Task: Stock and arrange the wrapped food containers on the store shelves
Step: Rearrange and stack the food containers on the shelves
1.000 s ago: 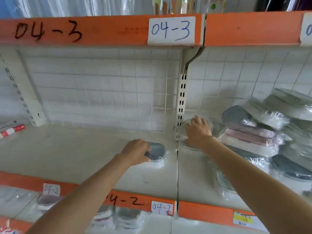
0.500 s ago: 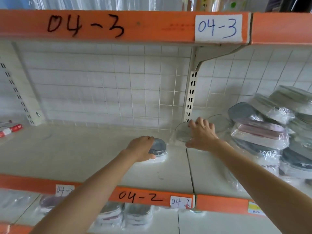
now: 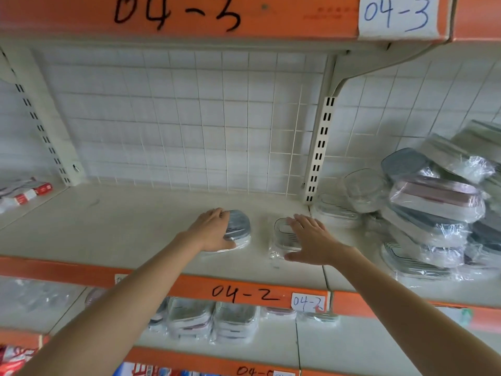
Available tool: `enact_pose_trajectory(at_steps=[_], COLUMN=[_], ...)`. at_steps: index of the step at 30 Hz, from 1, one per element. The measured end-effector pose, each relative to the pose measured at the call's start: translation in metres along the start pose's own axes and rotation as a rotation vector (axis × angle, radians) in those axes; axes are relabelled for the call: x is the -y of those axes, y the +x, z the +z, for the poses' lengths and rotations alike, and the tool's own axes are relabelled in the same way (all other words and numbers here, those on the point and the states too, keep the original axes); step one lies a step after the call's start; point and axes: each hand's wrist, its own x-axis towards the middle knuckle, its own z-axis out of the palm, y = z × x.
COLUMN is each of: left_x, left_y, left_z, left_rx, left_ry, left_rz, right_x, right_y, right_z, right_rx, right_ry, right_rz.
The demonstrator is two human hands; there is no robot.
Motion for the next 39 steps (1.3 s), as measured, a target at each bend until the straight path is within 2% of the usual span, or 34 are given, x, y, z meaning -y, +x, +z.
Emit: enact_pose_trajectory(at_steps=[5,9,14,19,25,31,36,39], left_x=[-0.008,-0.007,-0.016,-0.035,-0.059,-0.081,-0.101,-0.116], left_y=[0.004,0.003,-0.002,-0.009,-0.029,-0.065,-0.129,-0.173], left_z=[0.015,0.022,0.033,0.042,0.035,0.017,0.016,0.036], left_rx=[0.010,-0.043,-0.227,-0.315,-0.343,-0.497,-0.636,-0.585], left_ry=[0.187,0.116,0.092,0.081,-0.002,0.006,-0.054,-0.109], left_rz=[-0.066,-0.083,-0.165,-0.243,-0.229,-0.128,-0.098,-0.054], right_x=[-0.001,-0.004,-0.007,-0.011,-0.010,-0.001,0.026,0.041], right_y=[-0.002,-0.001,0.001,0.005,-0.015,-0.047,-0.110,-0.166], right_z=[0.014,0.021,0.027,0.031,0.026,0.004,-0.013,0.004], right_rx=[-0.151,-0.204,-0.263,-0.314,-0.329,-0.466,-0.573,-0.535], right_ry=[-0.023,-0.013,0.009,0.087,0.130,0.110,0.059,0.066], right_rz=[-0.017,-0.025,-0.026,-0.042,-0.035,-0.041,-0.072,-0.086])
